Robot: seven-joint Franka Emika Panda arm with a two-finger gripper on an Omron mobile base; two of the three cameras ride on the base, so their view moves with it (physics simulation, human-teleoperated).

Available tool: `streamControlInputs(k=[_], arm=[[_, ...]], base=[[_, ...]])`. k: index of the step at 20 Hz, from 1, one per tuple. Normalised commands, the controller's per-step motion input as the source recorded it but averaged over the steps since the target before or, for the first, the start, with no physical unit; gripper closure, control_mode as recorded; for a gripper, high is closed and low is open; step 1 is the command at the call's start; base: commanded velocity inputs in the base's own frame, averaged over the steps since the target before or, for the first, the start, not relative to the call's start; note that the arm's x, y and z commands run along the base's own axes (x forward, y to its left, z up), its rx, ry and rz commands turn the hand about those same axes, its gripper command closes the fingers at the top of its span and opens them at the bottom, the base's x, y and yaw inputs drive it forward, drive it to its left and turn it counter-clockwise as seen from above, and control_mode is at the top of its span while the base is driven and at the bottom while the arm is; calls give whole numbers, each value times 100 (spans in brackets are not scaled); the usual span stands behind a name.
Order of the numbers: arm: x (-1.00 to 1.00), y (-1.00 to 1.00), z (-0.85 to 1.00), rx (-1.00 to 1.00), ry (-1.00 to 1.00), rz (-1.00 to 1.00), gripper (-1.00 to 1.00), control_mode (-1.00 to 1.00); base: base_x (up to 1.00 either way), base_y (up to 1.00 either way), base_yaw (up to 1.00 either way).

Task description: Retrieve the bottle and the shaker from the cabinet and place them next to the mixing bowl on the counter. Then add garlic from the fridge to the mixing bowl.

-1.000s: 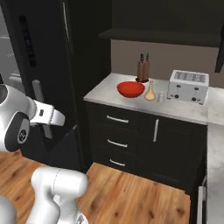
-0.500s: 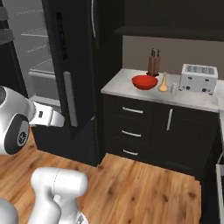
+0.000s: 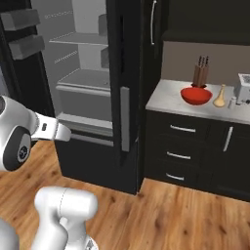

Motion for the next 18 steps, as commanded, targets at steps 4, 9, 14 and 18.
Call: streamControlInputs(k=[4,9,14,18], arm=[[0,0,0,0,0,0,-100,100],[0,0,0,0,0,0,-100,100],[0,0,0,0,0,0,-100,100],[0,0,0,0,0,0,-100,100]], base=[[68,81,-9],[84,7,-1],[62,1,-15],[90,21,-25]])
